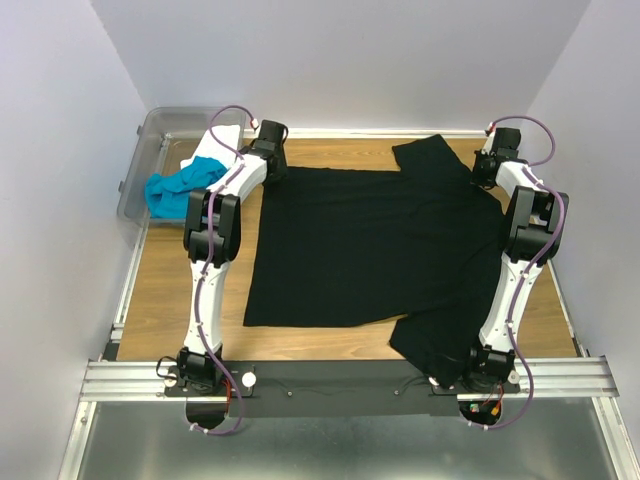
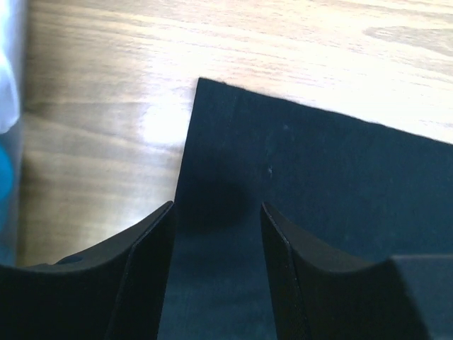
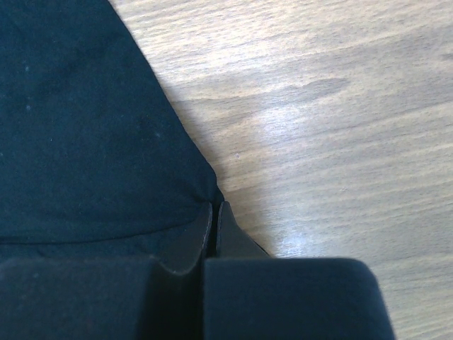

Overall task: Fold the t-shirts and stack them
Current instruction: Fold the tshirt

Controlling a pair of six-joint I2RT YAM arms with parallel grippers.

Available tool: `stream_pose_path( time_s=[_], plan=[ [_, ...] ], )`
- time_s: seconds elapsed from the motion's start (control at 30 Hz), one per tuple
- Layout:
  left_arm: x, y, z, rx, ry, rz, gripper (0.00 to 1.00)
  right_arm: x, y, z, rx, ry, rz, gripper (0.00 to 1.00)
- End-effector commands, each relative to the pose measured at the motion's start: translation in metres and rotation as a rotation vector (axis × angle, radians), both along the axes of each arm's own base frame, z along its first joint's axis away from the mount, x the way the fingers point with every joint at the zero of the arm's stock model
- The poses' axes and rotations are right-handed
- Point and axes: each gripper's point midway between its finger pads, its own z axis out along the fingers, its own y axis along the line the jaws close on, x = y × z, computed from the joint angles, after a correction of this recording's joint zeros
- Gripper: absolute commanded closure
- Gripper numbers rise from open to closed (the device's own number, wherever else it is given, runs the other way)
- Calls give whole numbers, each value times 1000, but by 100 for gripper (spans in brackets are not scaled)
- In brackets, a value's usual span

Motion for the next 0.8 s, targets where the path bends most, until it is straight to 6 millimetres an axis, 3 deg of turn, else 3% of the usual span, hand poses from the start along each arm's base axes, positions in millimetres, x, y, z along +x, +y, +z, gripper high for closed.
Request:
stream_pose_path(
  time_s=[0.0, 0.13, 0.23, 0.3, 0.4, 0.47, 0.57, 0.6, 0.67, 0.7, 0.77],
  plan=[
    [12, 2, -8, 9, -20, 16, 41, -21, -13, -13, -26, 81, -28, 99],
    [10, -2, -10, -2, 3, 1, 41, -20, -13, -15, -24, 80, -30, 100],
    [-8, -3, -15, 0, 45, 5, 41, -19, -14, -15, -27, 81, -33, 100],
    [-15, -2, -7, -3, 31, 13, 41, -18, -16, -15, -36, 80, -45, 100],
    [-43, -4, -30, -19, 123, 5, 43, -16, -21, -14, -46, 76, -66, 100],
    [-73, -6, -51, -25, 210, -3, 47, -15, -26, -12, -52, 71, -88, 99],
    [-95, -11, -46, -21, 227, -20, 48, -16, -32, -10, -55, 68, -112, 100],
    [-111, -9, -55, -15, 266, -21, 48, -18, -33, -12, -52, 74, -122, 99],
    [-128, -13, -48, -22, 279, -36, 48, -22, -37, -9, -65, 75, -141, 99],
    [-148, -12, -58, -16, 322, -43, 48, -26, -37, -12, -66, 86, -149, 100],
    [-166, -17, -53, -30, 337, -63, 48, -32, -42, -11, -80, 95, -170, 100]
  ],
)
